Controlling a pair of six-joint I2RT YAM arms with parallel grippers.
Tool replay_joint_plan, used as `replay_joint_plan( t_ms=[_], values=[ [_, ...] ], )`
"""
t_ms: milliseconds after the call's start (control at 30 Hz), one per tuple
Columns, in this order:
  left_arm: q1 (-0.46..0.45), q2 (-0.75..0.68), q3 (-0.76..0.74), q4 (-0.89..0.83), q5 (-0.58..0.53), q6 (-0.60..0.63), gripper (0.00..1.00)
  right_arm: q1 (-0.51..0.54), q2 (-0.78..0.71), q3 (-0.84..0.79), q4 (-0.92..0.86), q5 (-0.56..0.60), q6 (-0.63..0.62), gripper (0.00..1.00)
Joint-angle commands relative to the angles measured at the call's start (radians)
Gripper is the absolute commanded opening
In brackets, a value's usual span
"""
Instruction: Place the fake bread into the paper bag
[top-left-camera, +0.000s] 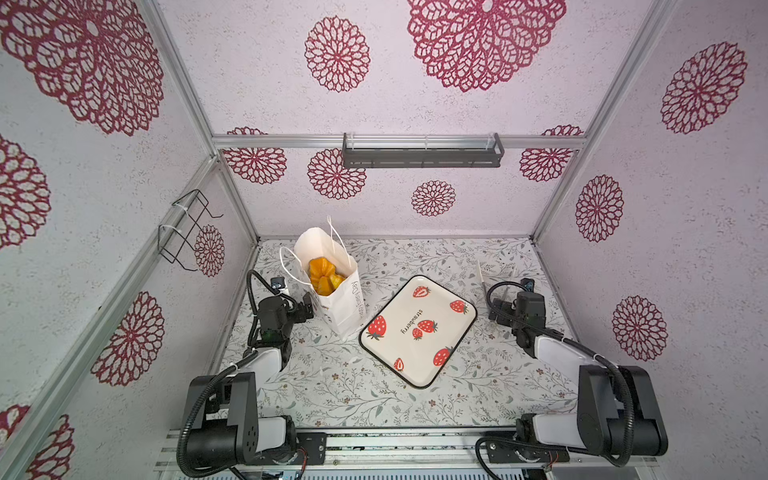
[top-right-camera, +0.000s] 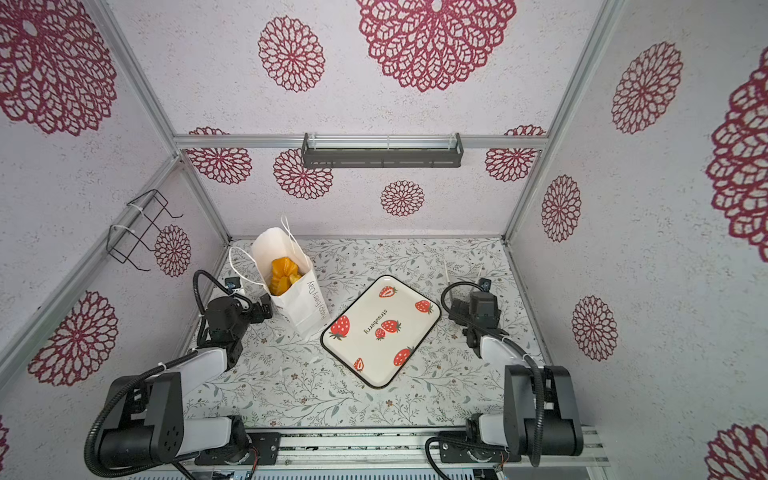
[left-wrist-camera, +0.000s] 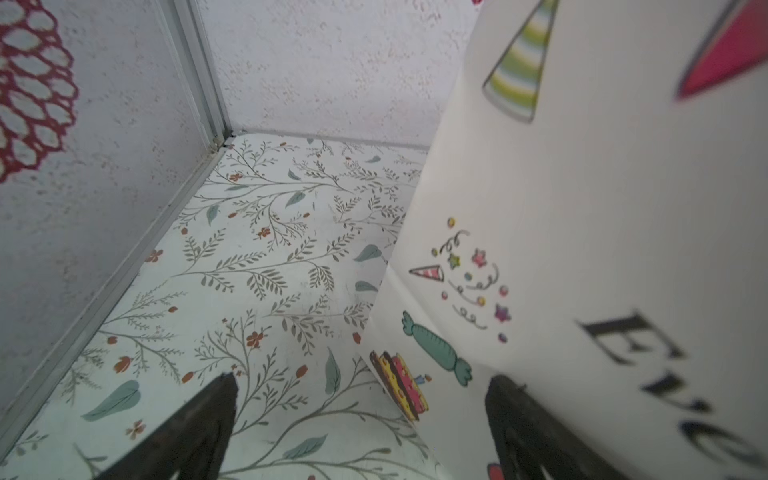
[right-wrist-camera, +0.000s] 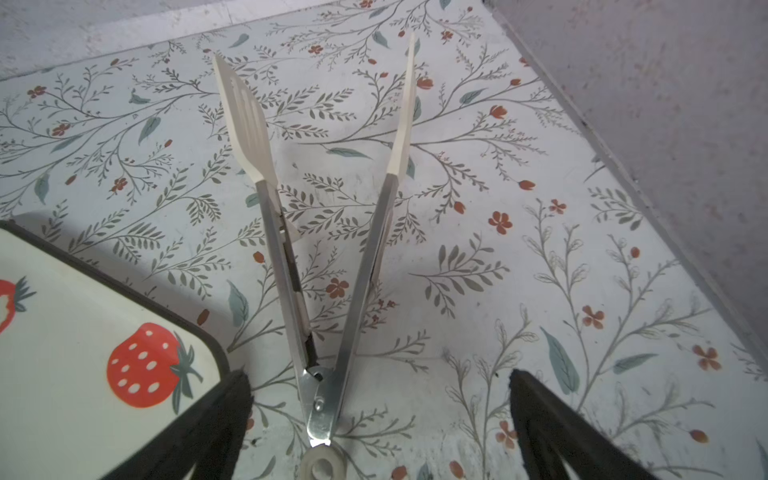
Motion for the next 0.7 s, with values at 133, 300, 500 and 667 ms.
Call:
replay_joint_plan(
  t_ms=[133, 300, 500, 667],
  values=[
    [0.008, 0.026, 0.008, 0.105, 0.019, 0.080, 0.97, 0.005, 0.008, -0.045, 0.190, 0.078, -0.062, 0.99],
    [0.047, 0.084, -0.027, 0.232, 0.052, 0.064, 0.97, 0.006, 0.012, -0.104, 0.306, 0.078, -0.089, 0.99],
    [0.105, 0.181, -0.049, 0.375, 0.124, 0.024, 0.97, 0.009, 0.001, -0.188, 0.480, 0.067, -0.113, 0.99],
    [0.105, 0.171, -0.064, 0.382, 0.164, 0.034, 0.97, 0.010, 0.016, -0.224, 0.592, 0.032, -0.123, 0.99]
  ],
)
